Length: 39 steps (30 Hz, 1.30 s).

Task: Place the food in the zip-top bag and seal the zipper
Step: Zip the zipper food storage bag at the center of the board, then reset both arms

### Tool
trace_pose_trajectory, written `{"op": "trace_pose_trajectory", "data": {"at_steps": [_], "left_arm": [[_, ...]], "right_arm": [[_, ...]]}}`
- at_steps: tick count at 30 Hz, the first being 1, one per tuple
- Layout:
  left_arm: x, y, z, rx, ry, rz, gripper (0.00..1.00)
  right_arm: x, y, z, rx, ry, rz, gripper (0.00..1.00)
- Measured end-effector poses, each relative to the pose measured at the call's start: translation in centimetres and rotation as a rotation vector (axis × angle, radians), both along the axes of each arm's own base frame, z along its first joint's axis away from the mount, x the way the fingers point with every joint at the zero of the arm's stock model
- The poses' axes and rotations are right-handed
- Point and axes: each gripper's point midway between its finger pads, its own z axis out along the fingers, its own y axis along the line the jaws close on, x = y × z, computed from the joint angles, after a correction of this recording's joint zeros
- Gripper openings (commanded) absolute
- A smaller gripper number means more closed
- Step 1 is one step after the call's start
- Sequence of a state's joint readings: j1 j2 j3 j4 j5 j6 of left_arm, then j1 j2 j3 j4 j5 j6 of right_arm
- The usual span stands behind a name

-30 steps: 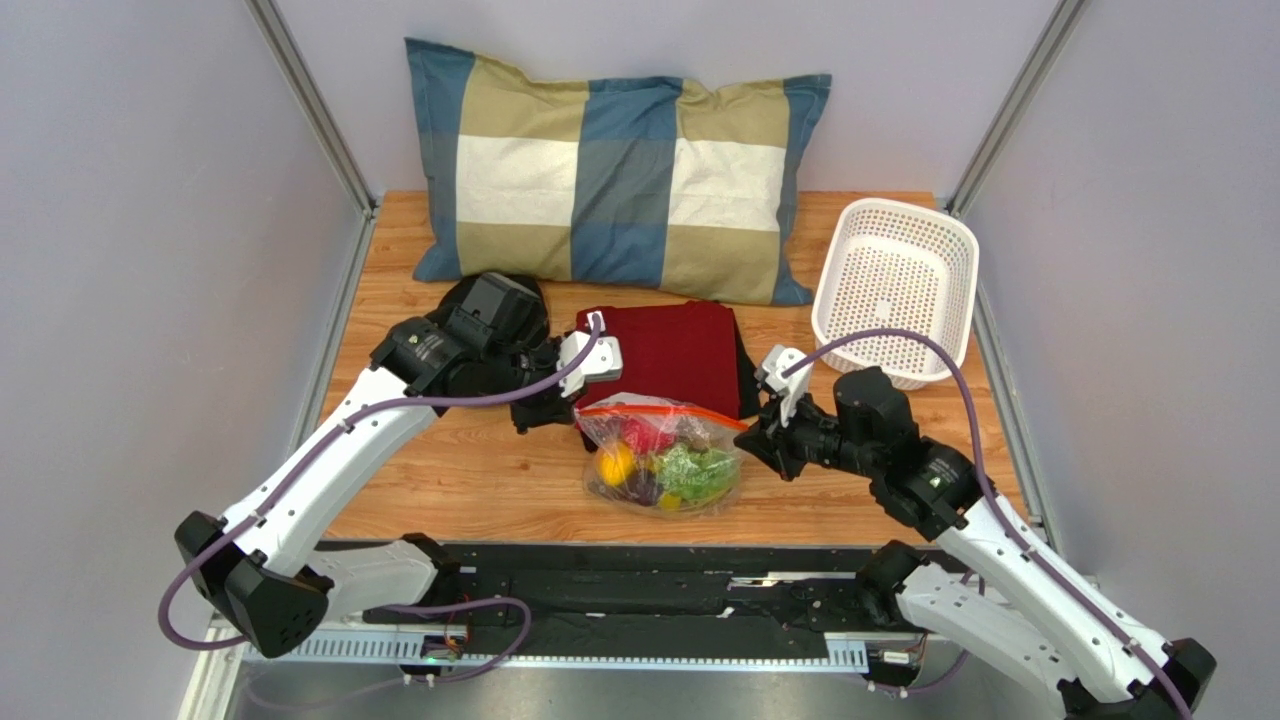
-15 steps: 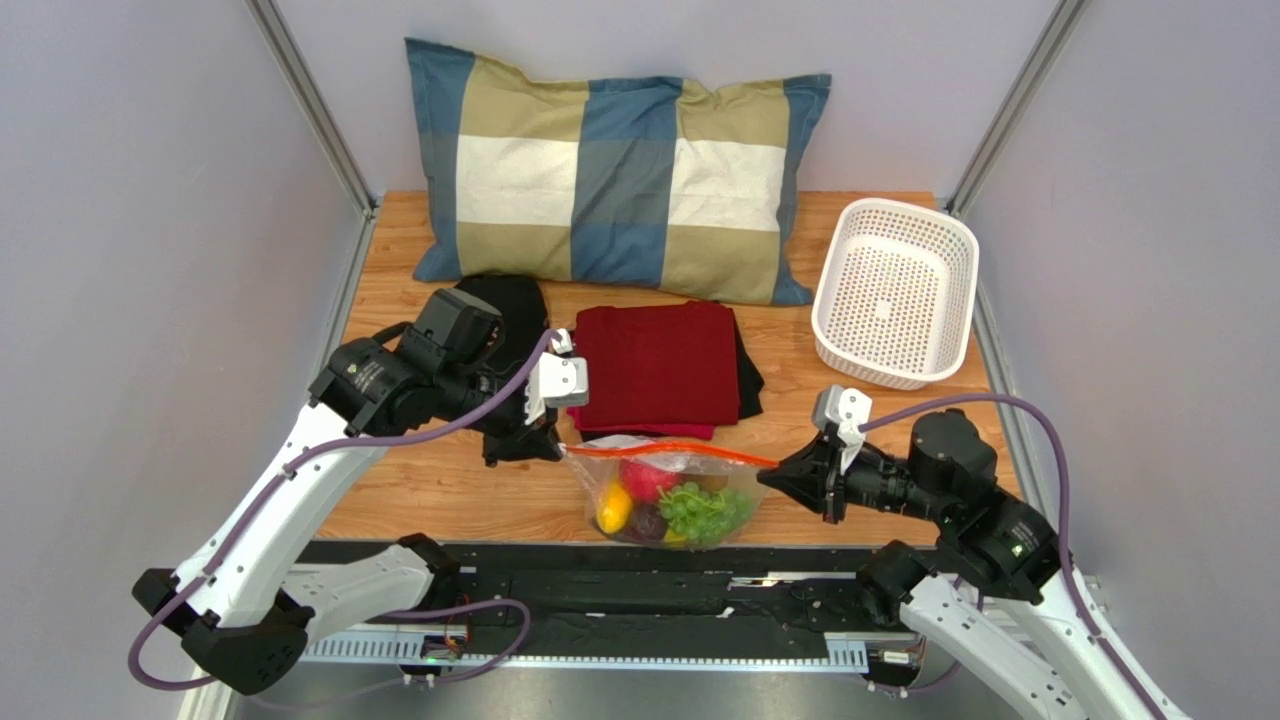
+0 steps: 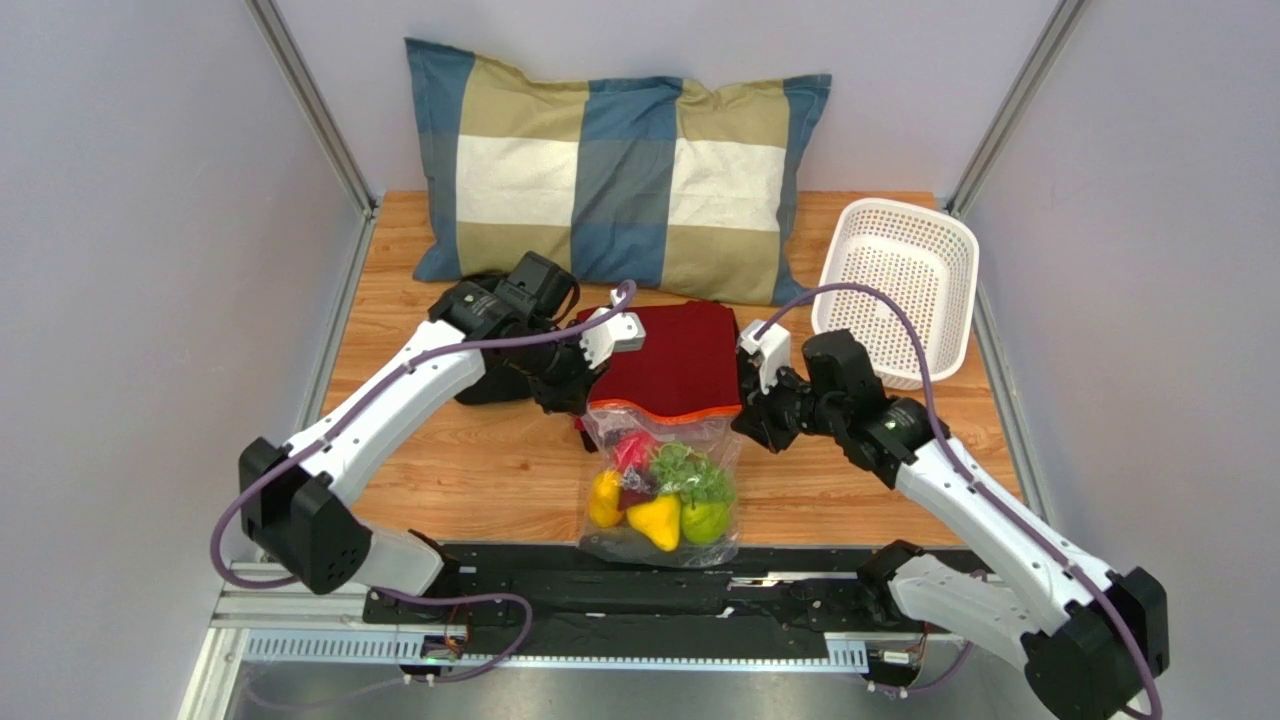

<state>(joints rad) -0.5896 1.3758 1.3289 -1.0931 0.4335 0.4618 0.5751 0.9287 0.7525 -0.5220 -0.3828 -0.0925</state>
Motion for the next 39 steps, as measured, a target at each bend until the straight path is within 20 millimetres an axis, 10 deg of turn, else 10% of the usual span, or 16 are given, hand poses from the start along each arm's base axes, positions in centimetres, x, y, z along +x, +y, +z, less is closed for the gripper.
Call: {"op": "trace_pose_trajectory", "data": {"at_steps": [9, 15, 24, 31, 39], "left_arm": [[3.2, -1.2, -0.5, -0.004, -0.014, 0.126, 0.65], [4.5, -1.0, 4.9, -0.113, -0.121, 0.202, 0.99], [5.4, 6.6, 11.9, -0.238, -0.249, 0.504, 0.99], [5.0, 12.0, 12.1, -0.254, -0.181, 0.69, 0.99], [3.4, 14.1, 5.6, -0.157, -0.014, 0.751, 0.99]], "right_arm": [[4.7, -2.1, 0.9, -0.015, -0.044, -0.144, 0.83], [8.9, -3.9, 10.1, 0.081, -0.243, -0.238, 0.93], [7.7, -10.1, 17.5, 0.124, -0.396, -0.411, 0.95], [6.1, -15.5, 15.2, 0.068, -0.273, -0.626, 0.95], [5.9, -18.1, 7.2, -0.015, -0.012, -0.729, 0.95]]}}
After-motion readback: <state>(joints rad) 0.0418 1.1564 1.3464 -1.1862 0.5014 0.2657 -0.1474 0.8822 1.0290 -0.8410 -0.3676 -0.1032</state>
